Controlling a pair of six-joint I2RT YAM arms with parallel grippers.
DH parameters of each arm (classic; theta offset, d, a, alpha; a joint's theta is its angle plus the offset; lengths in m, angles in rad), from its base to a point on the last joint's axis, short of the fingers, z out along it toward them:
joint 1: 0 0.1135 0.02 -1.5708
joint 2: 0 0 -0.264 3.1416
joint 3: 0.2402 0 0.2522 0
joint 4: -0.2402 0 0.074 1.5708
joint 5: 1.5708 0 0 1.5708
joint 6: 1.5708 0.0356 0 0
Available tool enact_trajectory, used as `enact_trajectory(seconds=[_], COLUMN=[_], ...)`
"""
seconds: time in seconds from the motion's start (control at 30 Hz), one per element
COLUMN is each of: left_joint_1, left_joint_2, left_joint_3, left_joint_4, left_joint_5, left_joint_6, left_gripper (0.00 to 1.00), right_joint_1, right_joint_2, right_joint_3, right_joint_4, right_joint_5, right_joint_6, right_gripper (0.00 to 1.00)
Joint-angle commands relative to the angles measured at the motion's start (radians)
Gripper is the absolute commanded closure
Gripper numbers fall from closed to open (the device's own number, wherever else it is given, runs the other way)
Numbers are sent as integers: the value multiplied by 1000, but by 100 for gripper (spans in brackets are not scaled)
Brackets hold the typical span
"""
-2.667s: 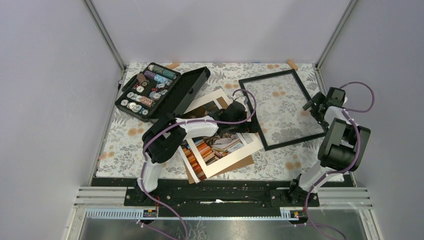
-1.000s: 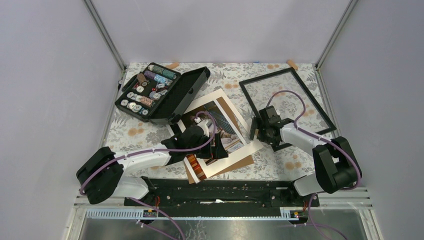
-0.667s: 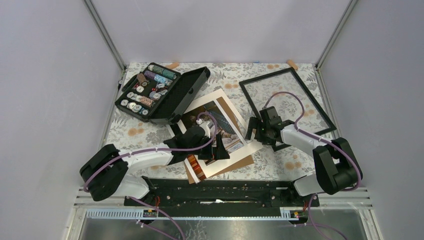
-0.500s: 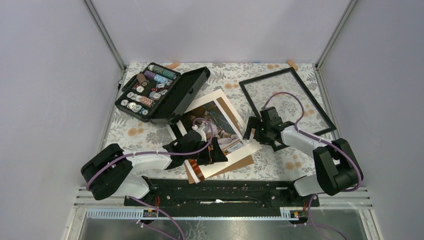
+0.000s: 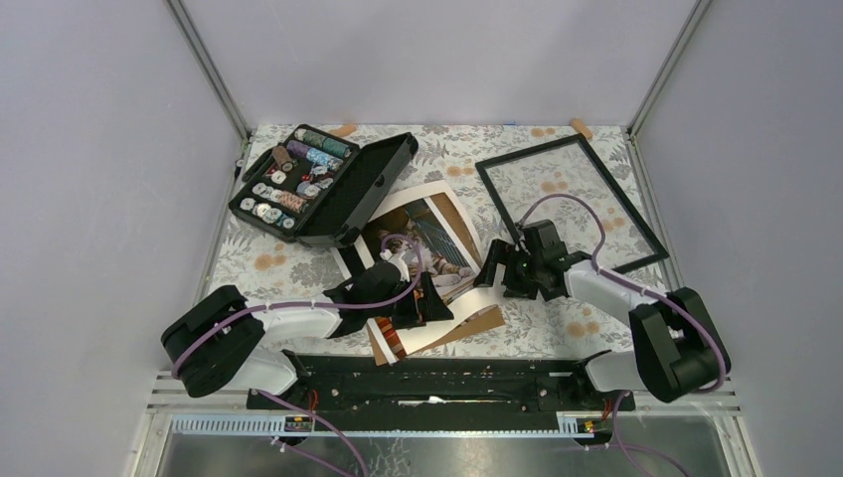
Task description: Put the photo into the frame
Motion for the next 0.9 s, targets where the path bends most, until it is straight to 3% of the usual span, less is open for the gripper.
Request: enact_trajectory(seconds=[0.0,0.23,0.37,0.7,0.87], left_joint_1=[-1,-2,-2,-2,-2], left_joint_2=[-13,-7,8,-17,-17], left_joint_3=[-8,-4,-4,-2,-2], left_joint_4=[-16,-7,4,-9,-18], left_joint_5=[-49,-50,-35,-51,-48], left_joint_6=[21,20,18,24,29], left_gripper=[1,1,1,1,1], right_joint_1=[6,7,7,7,7], right_joint_2=[-108,-268,-326,-512,-562], right_joint_3=[-52,-322,-366,-337,-247], right_joint_4=[25,455,491,162,-146], right_joint_5=[-130,-143,-93,64,236], right_joint_6=[123,552,618,530,421], right_gripper=[0,0,0,0,0])
